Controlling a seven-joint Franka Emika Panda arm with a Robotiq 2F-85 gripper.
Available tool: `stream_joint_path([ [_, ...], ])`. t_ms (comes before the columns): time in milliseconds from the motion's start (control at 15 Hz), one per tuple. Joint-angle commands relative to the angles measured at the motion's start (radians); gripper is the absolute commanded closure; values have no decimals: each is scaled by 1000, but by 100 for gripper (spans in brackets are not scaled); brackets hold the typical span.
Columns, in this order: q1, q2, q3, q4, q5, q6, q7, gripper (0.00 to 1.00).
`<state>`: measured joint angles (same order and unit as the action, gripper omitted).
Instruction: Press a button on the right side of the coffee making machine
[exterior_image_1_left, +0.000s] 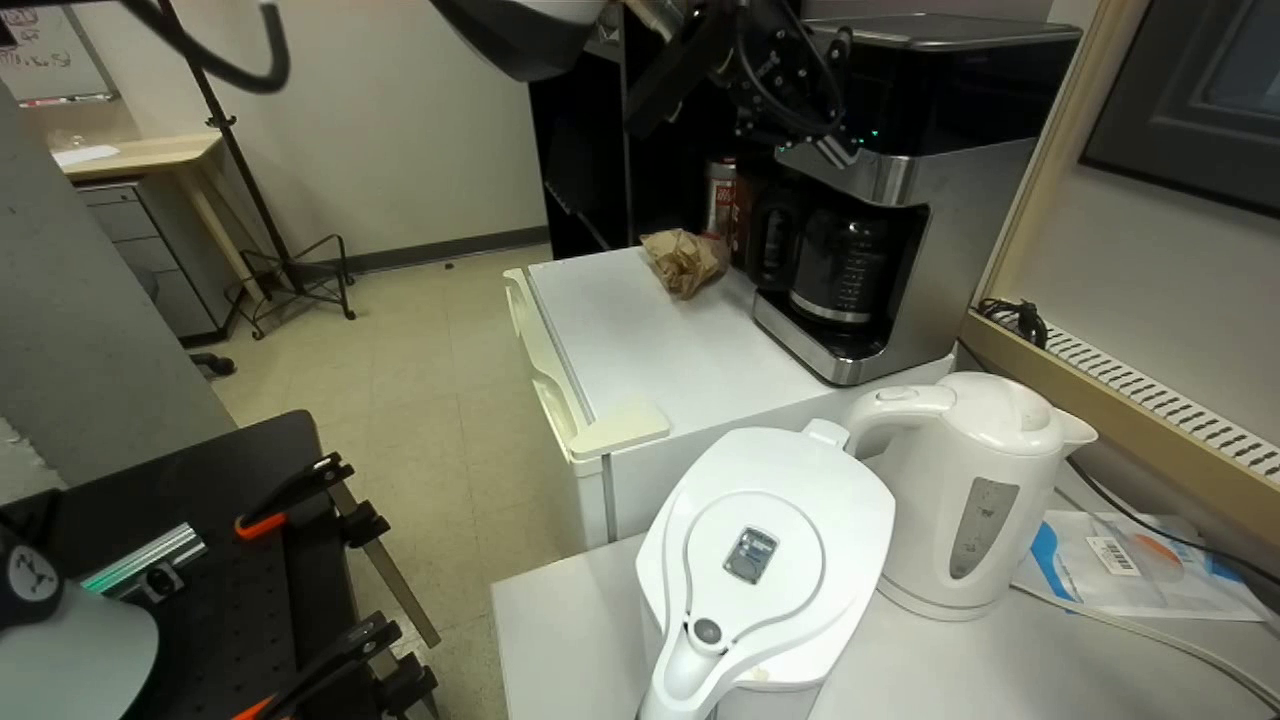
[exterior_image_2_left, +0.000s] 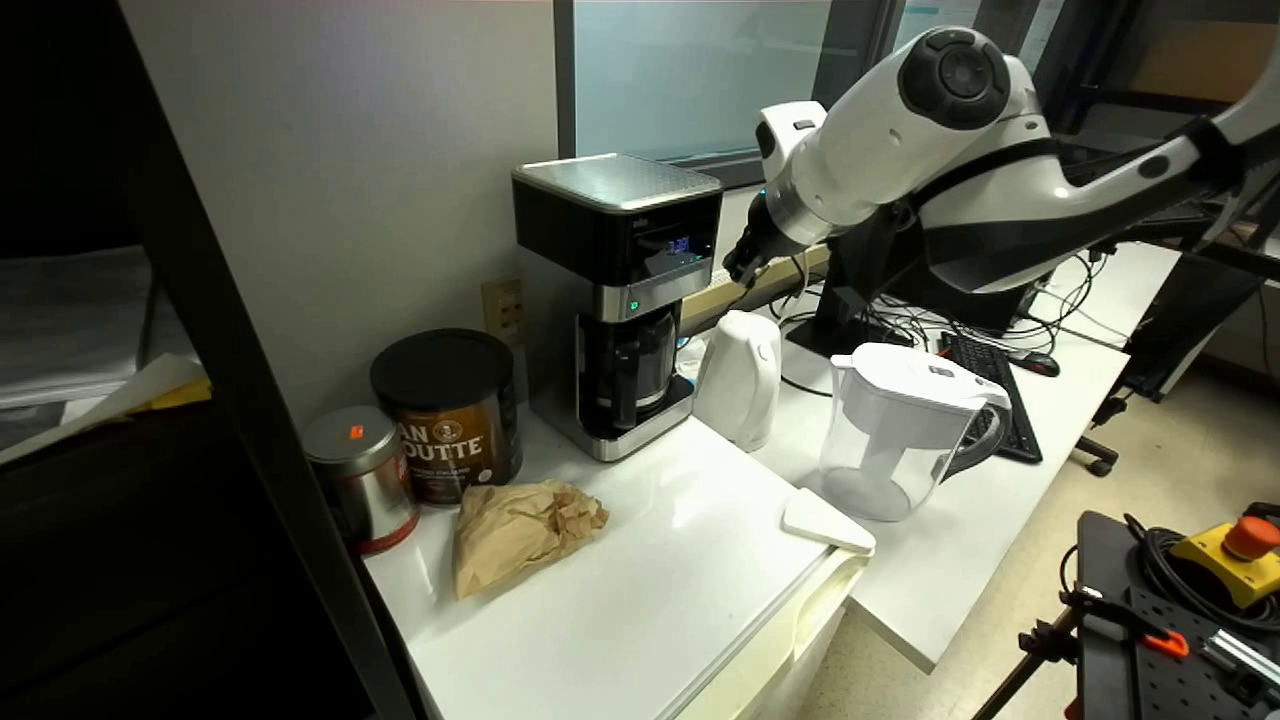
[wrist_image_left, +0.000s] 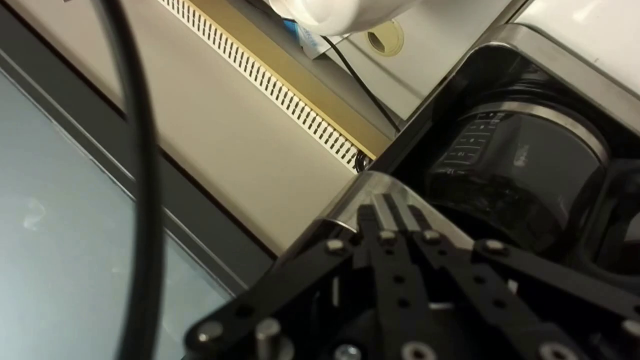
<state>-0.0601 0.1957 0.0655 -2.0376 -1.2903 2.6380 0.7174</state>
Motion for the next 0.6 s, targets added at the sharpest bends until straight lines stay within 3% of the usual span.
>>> stream_joint_path([
  [0,6,75,0,81,-32,29,49,98],
  [533,9,112,0,121,-46,45,67,99],
])
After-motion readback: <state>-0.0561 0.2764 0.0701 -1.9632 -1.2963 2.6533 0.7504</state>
